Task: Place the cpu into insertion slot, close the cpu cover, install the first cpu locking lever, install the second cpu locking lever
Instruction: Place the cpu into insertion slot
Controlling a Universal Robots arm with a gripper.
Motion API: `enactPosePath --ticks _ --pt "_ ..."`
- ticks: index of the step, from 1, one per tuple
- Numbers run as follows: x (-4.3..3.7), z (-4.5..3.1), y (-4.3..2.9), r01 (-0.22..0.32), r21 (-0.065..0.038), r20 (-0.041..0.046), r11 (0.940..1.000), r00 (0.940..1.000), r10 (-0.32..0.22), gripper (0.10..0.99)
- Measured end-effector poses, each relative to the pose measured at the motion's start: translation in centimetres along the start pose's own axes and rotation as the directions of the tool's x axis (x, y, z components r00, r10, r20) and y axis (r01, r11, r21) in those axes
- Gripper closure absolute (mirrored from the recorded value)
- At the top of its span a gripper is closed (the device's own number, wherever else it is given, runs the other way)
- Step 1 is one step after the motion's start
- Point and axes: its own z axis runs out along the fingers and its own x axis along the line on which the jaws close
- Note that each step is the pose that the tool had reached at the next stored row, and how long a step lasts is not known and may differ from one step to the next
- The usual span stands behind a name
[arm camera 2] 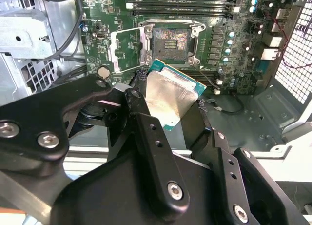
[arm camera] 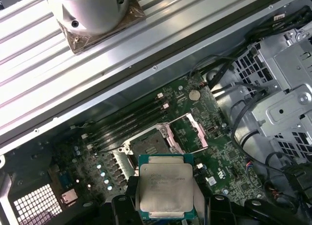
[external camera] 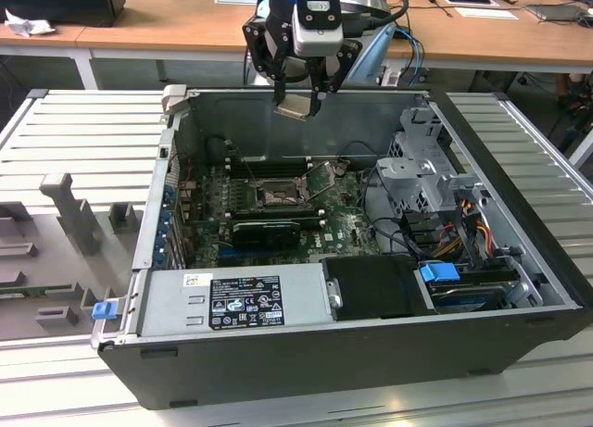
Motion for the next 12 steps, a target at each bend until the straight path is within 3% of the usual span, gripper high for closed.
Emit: enactPosePath --ticks 12 --pt "0.00 0.01 0.00 -0.064 -0.001 0.0058 0.9979 0.9979 0.064 0.561"
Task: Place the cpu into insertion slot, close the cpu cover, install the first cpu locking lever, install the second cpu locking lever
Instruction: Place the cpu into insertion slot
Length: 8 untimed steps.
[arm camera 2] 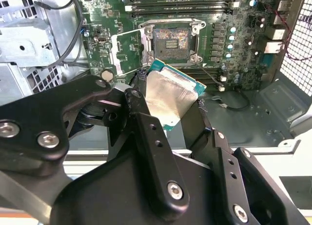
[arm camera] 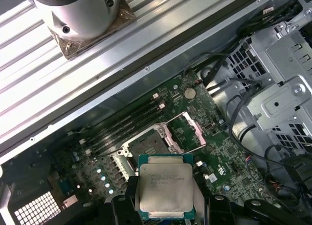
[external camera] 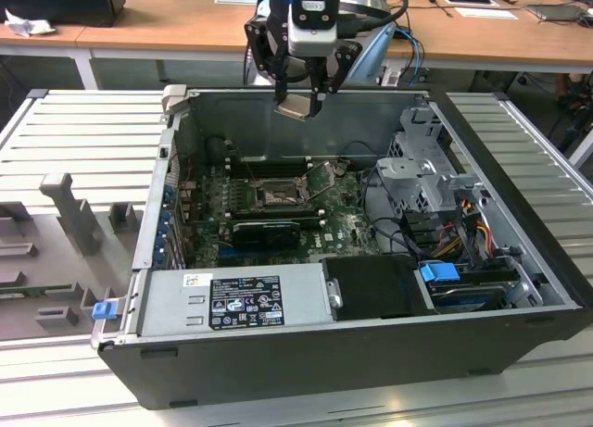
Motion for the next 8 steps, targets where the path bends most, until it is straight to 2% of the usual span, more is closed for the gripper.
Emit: enactPosePath --ticks 8 --pt "0.00 0.00 0.00 -0.034 -0.001 0.0030 0.9994 0.9994 0.034 0.561"
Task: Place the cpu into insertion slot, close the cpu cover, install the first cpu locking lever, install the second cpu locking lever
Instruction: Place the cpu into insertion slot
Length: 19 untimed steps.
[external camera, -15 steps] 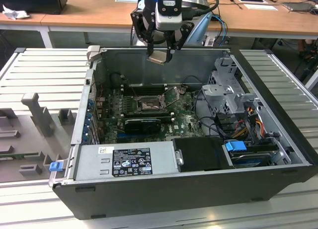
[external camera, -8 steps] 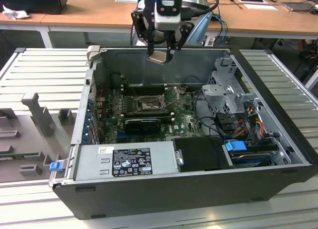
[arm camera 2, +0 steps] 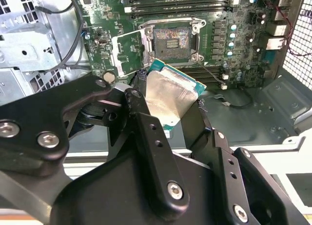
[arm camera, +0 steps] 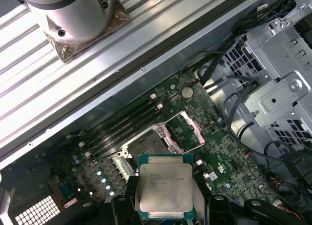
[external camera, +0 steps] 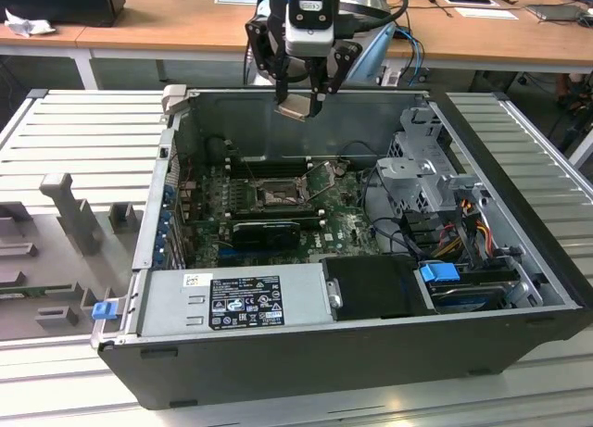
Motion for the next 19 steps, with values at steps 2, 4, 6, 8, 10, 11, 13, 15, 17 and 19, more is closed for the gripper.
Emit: enactPosePath --ticks 2,4,6,8,10,11,13,15,17,19 --pt "0.00 0.00 0.00 -0.009 0.000 0.0008 1.0000 1.0000 0.009 0.561" --pt "0.00 0.00 0.00 -0.014 0.000 0.0013 0.9999 0.9999 0.014 0.561" --pt "0.00 0.00 0.00 -0.023 0.000 0.0020 0.9997 0.9997 0.023 0.561" --pt "0.00 0.00 0.00 -0.028 -0.001 0.0025 0.9996 0.9996 0.028 0.561" --pt "0.00 0.00 0.00 -0.033 -0.001 0.0030 0.9994 0.9994 0.033 0.561" --pt "0.00 0.00 0.00 -0.038 -0.001 0.0034 0.9993 0.9993 0.038 0.561" --pt "0.00 0.00 0.00 -0.046 -0.001 0.0041 0.9989 0.9989 0.046 0.561" --pt "0.00 0.00 0.00 -0.052 -0.001 0.0047 0.9986 0.9986 0.052 0.561" --pt "0.00 0.00 0.00 -0.063 -0.001 0.0056 0.9980 0.9980 0.063 0.561" --pt "0.00 0.00 0.00 -0.072 -0.002 0.0064 0.9974 0.9974 0.072 0.561"
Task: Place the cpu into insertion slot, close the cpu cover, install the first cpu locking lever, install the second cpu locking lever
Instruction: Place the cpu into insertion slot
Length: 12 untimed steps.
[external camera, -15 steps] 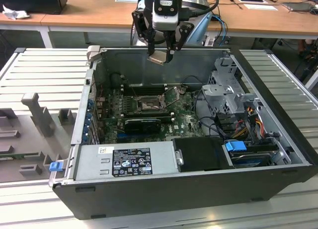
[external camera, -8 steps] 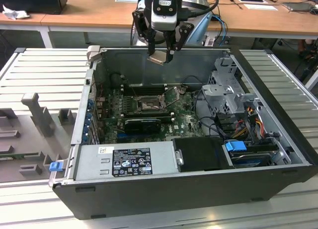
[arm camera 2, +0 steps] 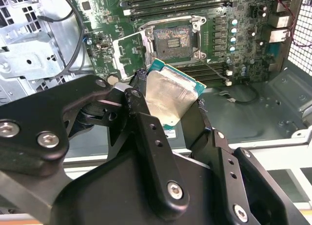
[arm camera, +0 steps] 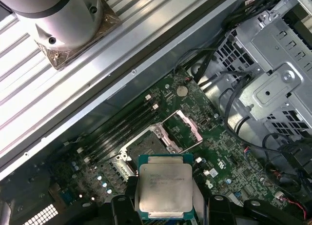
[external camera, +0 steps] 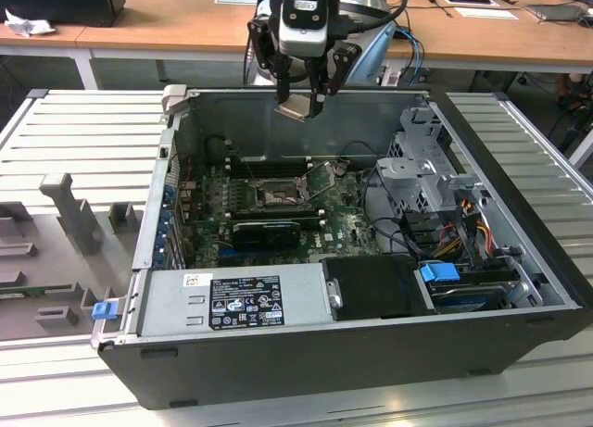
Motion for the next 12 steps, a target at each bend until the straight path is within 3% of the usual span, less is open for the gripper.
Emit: enactPosePath --ticks 12 --pt "-0.01 0.46 -0.04 -0.036 0.000 0.0038 0.9993 0.9993 0.036 0.561"
